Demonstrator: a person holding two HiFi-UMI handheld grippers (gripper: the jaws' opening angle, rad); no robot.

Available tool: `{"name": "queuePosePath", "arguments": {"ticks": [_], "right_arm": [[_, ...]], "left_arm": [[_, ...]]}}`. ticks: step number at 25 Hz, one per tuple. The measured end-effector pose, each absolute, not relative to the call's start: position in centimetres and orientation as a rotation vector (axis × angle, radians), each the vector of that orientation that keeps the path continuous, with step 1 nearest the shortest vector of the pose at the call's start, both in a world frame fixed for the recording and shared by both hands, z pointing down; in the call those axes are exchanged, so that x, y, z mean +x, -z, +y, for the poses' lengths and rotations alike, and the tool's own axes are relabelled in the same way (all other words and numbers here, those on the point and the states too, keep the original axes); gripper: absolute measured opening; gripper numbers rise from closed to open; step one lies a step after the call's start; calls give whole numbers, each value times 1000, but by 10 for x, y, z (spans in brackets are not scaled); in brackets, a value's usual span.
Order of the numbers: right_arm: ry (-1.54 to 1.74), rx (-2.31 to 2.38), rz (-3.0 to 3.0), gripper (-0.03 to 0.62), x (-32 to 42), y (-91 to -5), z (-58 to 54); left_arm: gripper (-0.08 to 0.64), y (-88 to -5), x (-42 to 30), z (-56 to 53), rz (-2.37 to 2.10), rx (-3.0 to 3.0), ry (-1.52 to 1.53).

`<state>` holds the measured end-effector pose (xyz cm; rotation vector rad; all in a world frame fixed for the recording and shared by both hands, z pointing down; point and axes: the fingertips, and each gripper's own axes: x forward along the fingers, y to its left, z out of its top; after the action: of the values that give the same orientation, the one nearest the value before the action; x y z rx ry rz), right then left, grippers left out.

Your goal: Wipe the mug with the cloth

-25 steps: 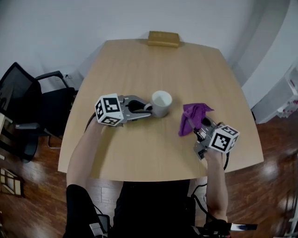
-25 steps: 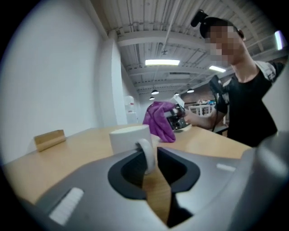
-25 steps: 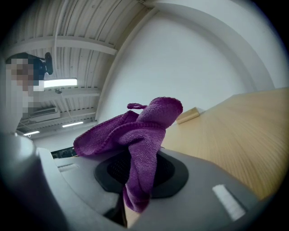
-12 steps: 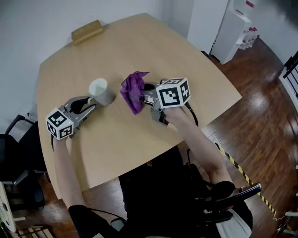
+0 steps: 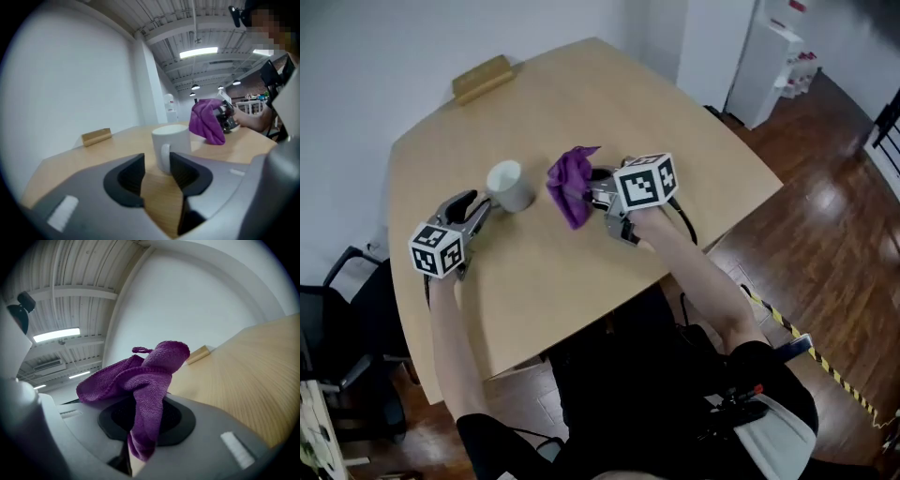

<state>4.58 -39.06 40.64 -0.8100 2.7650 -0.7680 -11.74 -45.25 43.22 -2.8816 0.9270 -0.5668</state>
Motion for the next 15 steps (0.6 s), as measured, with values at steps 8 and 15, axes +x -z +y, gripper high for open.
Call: {"name": "queuePosePath", "arguments": {"ticks": [8,15], "right_arm": [[750,-887,2750,81,86,-404,-357],[819,-856,2789,81,54,-398,-380]], "left_arm": [[156,-431,-68,-426,921,-2865,566],[153,-427,-77,-439,902,-2883,589]]}}
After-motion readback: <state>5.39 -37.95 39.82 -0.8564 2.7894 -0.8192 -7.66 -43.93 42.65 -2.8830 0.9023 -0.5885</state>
